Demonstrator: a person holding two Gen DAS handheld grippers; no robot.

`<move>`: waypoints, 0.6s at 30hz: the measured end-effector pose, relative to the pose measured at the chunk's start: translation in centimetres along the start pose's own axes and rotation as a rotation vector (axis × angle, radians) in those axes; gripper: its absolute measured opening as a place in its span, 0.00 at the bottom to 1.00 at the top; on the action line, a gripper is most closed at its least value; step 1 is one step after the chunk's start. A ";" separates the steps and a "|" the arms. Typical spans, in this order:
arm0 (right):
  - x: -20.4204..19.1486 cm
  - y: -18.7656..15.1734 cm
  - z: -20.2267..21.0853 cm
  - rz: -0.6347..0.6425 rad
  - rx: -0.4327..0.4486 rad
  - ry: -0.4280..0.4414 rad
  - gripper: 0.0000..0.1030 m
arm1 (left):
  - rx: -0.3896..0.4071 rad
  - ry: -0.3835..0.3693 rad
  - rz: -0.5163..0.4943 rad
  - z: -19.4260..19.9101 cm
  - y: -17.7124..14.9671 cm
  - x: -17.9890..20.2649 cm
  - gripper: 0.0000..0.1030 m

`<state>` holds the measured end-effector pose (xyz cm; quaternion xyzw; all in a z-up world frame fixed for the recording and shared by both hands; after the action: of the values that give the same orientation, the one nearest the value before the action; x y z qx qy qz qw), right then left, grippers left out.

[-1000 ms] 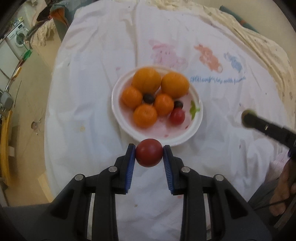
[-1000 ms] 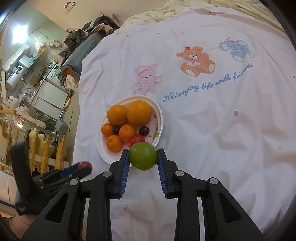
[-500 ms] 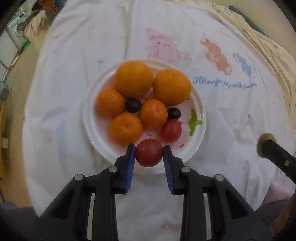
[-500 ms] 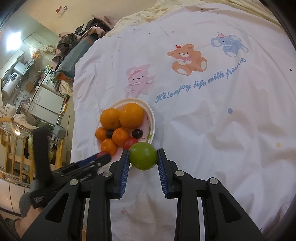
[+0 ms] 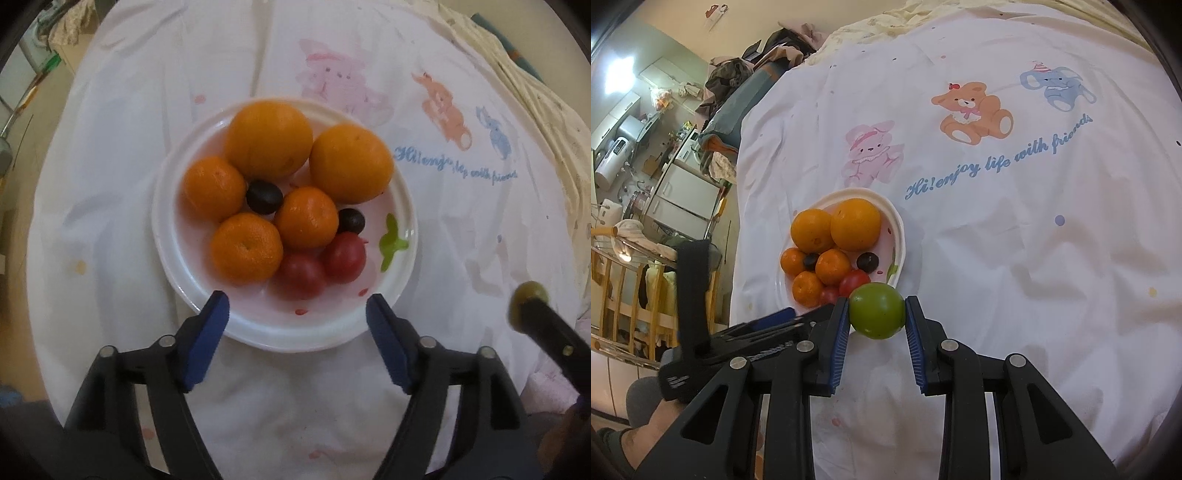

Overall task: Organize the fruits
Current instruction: 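Set the tomato on the plate and open the left tool while right holds the lime, then lower the lime onto the plate and open the right tool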

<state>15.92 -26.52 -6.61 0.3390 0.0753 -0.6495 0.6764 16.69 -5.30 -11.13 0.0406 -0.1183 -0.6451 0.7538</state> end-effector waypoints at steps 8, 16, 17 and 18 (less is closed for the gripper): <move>-0.2 -0.2 -0.2 0.005 -0.006 -0.007 0.30 | 0.092 0.092 -0.055 5.2 -0.1 -2.5 0.72; -2.0 -0.5 -2.3 0.059 -0.069 0.001 0.30 | 0.274 0.186 -0.057 10.4 -1.4 -5.8 0.72; -2.3 -0.5 -2.8 0.066 -0.078 0.004 0.30 | 0.280 0.178 -0.047 10.6 -1.6 -6.1 0.72; -2.6 -0.5 -3.2 0.072 -0.084 0.006 0.31 | 0.279 0.164 -0.035 10.7 -1.8 -6.4 0.72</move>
<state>16.13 -22.58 -7.83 0.3147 0.0924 -0.6201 0.7126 11.56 1.63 -1.99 0.1999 -0.1441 -0.6300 0.7365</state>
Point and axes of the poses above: each gripper's, at about its wrist camera, not at the fingertips, and z roughly against the way its jaws point, x to its right, y to its top, the point moved 1 cm from there along -z, roughly the way its jaws point, and after that the axes turned 4 degrees about y, right-handed, at the moved point
